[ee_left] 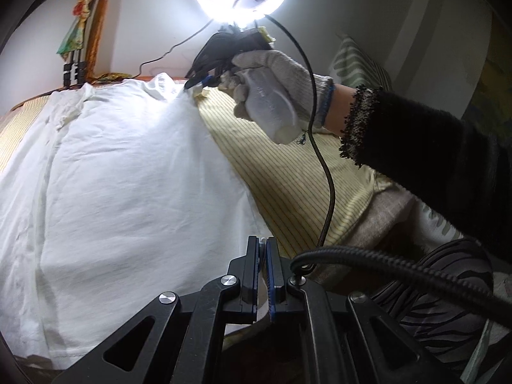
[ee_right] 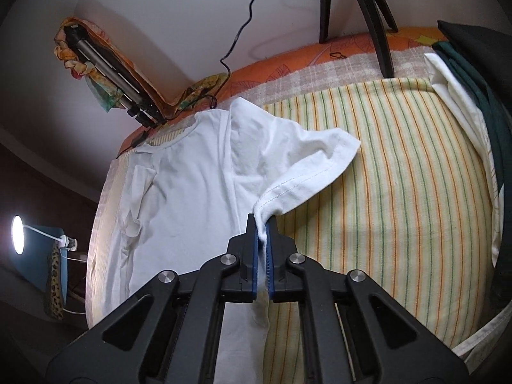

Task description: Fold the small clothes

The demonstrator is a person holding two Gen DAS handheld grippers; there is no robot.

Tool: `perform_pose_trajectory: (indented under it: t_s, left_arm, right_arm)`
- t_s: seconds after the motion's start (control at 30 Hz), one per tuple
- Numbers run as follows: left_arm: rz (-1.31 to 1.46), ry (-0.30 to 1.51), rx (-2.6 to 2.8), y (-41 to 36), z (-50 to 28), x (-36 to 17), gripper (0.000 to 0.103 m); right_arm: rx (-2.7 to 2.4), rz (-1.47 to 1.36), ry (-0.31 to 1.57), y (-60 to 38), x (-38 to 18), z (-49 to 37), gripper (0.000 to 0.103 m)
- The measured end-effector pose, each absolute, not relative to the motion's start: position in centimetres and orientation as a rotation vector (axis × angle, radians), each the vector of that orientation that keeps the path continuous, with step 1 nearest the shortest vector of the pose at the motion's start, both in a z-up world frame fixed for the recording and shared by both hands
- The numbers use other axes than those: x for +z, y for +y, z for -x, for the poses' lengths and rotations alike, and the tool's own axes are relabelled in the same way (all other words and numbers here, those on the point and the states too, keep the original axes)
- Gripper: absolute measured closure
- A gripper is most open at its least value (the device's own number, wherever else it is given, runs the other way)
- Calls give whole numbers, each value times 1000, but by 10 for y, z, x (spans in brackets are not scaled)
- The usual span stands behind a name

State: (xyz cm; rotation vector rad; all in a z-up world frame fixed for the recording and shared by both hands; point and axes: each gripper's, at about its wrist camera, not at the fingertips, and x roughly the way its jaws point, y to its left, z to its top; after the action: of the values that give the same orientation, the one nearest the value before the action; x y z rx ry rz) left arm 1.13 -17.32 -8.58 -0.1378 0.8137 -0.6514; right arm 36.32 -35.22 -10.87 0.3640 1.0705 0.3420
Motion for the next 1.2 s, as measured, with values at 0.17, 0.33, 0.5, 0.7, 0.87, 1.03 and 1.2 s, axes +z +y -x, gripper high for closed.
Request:
perform_pose_trajectory:
  t_s: [0.17, 0.33, 0.5, 0.7, 0.87, 1.03, 1.2]
  left_arm:
    - [190, 803, -620, -153, -3, -82, 102]
    - [247, 803, -579, -128, 3, -80, 102]
    - [286, 804, -537, -103, 8, -84, 102]
    - [312, 803, -490, -77, 12, -86, 102]
    - [328, 819, -455, -60, 13, -93, 102]
    - [320, 844, -446, -59, 12, -99, 102]
    - [304, 859, -422, -61, 11, -98, 102]
  right_arm:
    - [338, -253, 1043, -319, -86, -361, 98]
    - [328, -143, 1038, -282, -77, -361, 98]
    - [350, -48, 1038, -240, -75, -360, 98]
    - [370, 38, 1051, -194, -84, -363, 98]
    - [387, 104, 1070, -160, -98, -365, 98]
    - [399, 168, 1088, -139, -112, -364, 98]
    - [427, 170, 1113, -129, -125, -365, 98]
